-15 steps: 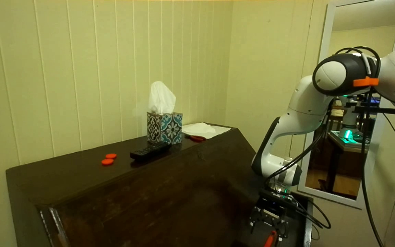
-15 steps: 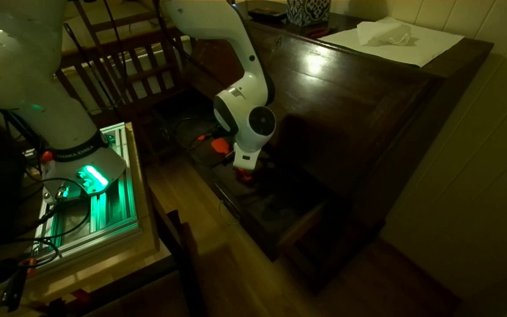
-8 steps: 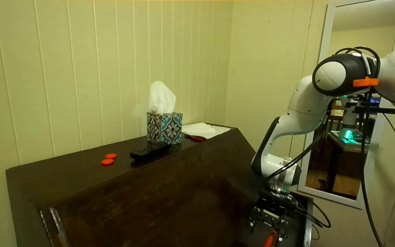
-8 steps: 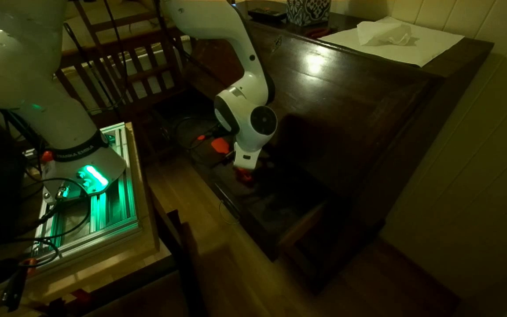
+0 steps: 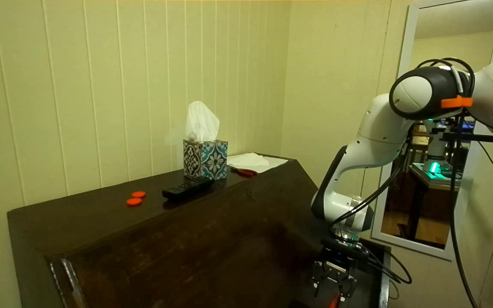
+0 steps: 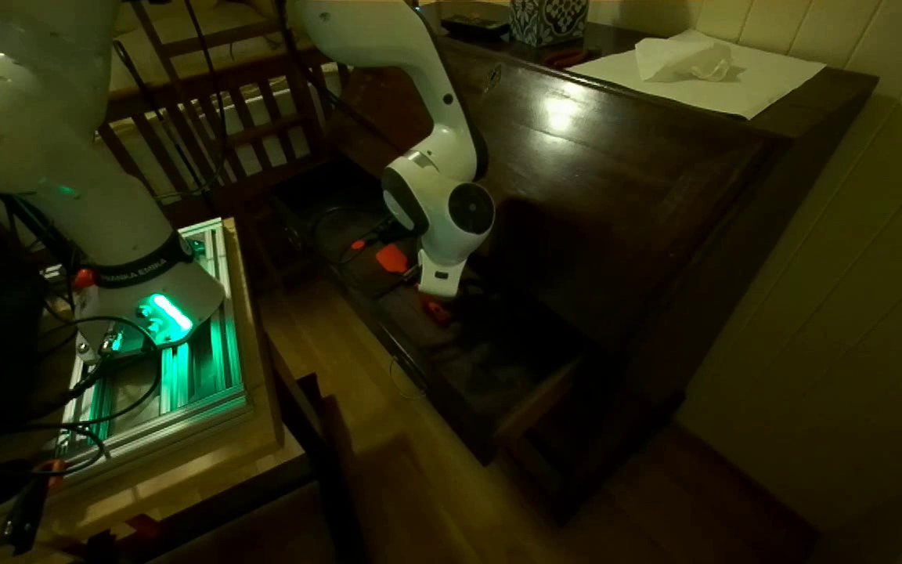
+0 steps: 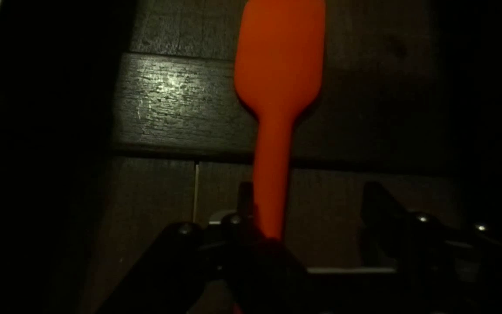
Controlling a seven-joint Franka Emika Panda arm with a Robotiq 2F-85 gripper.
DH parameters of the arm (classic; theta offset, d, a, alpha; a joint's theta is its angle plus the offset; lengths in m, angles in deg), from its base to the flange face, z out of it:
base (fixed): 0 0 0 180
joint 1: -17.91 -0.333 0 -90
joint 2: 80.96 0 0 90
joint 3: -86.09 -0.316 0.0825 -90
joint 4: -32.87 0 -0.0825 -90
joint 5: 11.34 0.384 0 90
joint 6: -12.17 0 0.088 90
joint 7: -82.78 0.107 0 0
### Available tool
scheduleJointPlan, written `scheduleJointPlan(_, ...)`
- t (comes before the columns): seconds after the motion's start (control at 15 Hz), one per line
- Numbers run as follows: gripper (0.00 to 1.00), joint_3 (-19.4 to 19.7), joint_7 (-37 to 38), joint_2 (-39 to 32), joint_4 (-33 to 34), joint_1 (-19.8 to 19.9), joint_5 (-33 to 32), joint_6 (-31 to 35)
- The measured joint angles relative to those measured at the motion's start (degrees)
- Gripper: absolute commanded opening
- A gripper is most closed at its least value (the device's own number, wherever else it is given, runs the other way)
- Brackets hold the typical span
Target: Pick up the orange spatula, and then put it on the paper
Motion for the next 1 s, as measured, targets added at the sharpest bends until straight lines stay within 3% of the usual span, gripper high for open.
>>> scheduleJointPlan(0.13,0.52,-0.1,-0.6,0.0,0.0,-0.3,-0.8,0.0)
scheduleJointPlan(0.2,0.43,-0.3,-0.7,-0.1,0.0,-0.4,-1.4,0.0)
scheduleJointPlan(0.4,0.39,-0.5,-0.8,-0.2,0.0,-0.6,-3.1,0.0)
scheduleJointPlan(0.47,0.23,-0.4,-0.8,-0.2,0.0,-0.6,-3.8,0.0)
scheduleJointPlan(0.53,0.32,-0.4,-0.8,-0.3,0.0,-0.6,-4.4,0.0)
scheduleJointPlan(0.8,0.34,-0.4,-0.8,-0.3,-0.4,-0.6,-7.1,-0.1)
scheduleJointPlan(1.0,0.43,-0.4,-0.8,-0.7,-0.4,-0.6,-8.3,-0.1)
